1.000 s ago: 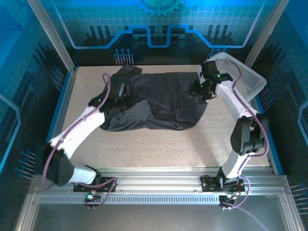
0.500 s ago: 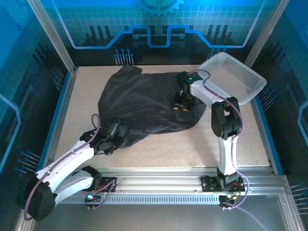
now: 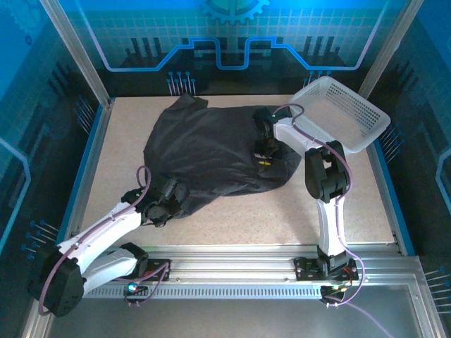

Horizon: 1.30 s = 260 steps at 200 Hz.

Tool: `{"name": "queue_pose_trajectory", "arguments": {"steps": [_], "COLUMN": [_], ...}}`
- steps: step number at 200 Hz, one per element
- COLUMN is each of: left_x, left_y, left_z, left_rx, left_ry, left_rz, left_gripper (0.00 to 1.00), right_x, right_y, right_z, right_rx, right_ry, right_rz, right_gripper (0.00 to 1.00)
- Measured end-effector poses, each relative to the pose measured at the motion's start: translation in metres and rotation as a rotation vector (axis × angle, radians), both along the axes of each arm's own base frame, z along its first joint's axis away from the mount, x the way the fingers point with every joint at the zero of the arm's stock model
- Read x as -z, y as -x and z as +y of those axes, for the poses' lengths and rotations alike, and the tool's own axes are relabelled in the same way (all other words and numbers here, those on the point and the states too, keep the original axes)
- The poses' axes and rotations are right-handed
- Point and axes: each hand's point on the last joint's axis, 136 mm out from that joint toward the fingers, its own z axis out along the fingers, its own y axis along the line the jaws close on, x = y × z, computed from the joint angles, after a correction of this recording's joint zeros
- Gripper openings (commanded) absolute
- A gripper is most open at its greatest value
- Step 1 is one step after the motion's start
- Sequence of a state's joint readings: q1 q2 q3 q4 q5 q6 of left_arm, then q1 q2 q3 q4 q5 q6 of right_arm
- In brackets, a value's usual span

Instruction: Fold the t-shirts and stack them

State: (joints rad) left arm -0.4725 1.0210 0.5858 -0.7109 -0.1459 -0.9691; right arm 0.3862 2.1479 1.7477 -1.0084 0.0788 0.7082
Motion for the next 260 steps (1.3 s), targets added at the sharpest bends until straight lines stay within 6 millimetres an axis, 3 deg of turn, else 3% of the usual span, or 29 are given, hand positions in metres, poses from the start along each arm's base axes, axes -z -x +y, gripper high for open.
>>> {"name": "queue_pose_trajectory", "arguments": {"steps": [33, 59, 95, 139, 176, 224, 260], "left_x": [0.000, 0.001, 0.002, 0.003, 0.003, -0.008, -0.014], "left_y": [0.000, 0.002, 0.006, 0.010, 0.013, 0.012, 0.012], "left_z": [0.000, 0.001, 0.003, 0.005, 0.012, 0.024, 0.031], "left_rx": [0.003, 0.003, 0.003, 0.002, -0.009, -0.029, -0.041], "left_ry": [-0.002, -0.006, -0.014, -0.022, -0.051, -0.110, -0.134], "left_rz": [0.002, 0.010, 0.026, 0.041, 0.044, 0.021, -0.005], "left_gripper": [0.00, 0.00, 0.00, 0.00, 0.00, 0.00, 0.00], "right_x": [-0.008, -0.044, -0.094, -0.097, -0.098, -0.141, -0.149], "right_y": [0.012, 0.016, 0.038, 0.088, 0.092, 0.069, 0.077], "right_z": [-0.023, -0.052, -0.111, -0.156, -0.168, -0.170, -0.168], "right_rx": [0.055, 0.113, 0.254, 0.382, 0.392, 0.397, 0.391], "right_ry": [0.013, 0.002, 0.005, 0.030, 0.050, 0.044, 0.045], "right_rz": [-0.002, -0.092, -0.222, -0.224, -0.210, -0.300, -0.284], "right_gripper": [0.00, 0.00, 0.00, 0.00, 0.00, 0.00, 0.00]}}
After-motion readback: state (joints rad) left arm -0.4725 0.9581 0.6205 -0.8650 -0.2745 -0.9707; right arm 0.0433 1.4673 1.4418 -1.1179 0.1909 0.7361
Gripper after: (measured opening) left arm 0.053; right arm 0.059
